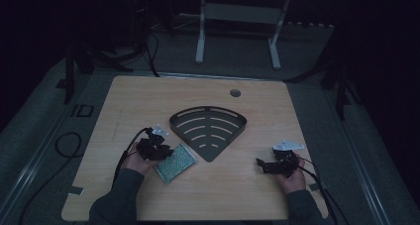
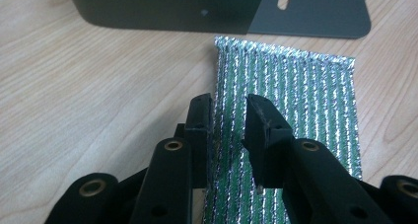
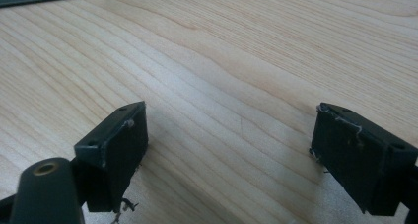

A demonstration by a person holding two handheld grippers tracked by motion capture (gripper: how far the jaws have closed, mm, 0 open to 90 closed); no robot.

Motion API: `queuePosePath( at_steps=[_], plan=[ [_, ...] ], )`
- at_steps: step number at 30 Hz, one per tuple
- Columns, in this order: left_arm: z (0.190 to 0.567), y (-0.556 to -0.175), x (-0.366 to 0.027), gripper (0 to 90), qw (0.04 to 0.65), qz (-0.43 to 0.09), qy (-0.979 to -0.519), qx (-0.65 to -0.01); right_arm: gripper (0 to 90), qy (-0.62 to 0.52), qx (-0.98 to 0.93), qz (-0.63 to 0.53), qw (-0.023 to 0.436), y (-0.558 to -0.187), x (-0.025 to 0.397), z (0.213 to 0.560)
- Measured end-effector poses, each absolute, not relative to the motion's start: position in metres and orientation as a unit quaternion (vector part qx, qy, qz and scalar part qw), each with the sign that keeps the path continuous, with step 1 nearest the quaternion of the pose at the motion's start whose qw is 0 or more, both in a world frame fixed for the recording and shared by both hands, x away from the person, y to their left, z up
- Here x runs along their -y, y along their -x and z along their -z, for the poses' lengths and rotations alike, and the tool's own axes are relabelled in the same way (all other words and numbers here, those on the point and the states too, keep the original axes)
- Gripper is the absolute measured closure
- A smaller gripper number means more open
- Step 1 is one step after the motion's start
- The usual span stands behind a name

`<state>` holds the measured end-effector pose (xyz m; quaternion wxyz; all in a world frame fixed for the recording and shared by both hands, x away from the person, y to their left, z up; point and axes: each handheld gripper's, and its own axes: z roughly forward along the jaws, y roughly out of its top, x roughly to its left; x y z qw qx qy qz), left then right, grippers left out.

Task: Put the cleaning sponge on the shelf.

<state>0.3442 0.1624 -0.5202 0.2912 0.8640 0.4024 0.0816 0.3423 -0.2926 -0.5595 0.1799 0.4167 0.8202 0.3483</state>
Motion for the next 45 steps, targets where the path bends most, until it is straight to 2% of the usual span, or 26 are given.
queuePosePath(
  at_steps=[29, 45],
  plan=[
    [0.5264, -0.3507, -0.1668, 71.8, 0.284, -0.056, -0.864, -0.412, 13.6, -0.417, -0.82, -0.348, 0.18, -0.3423, 0.2926, 0.5595],
    [0.5293, -0.3531, -0.1692, 79.3, 0.293, -0.03, -0.859, -0.419, 13.6, -0.417, -0.82, -0.348, 0.18, -0.3423, 0.2925, 0.5595]
  ],
)
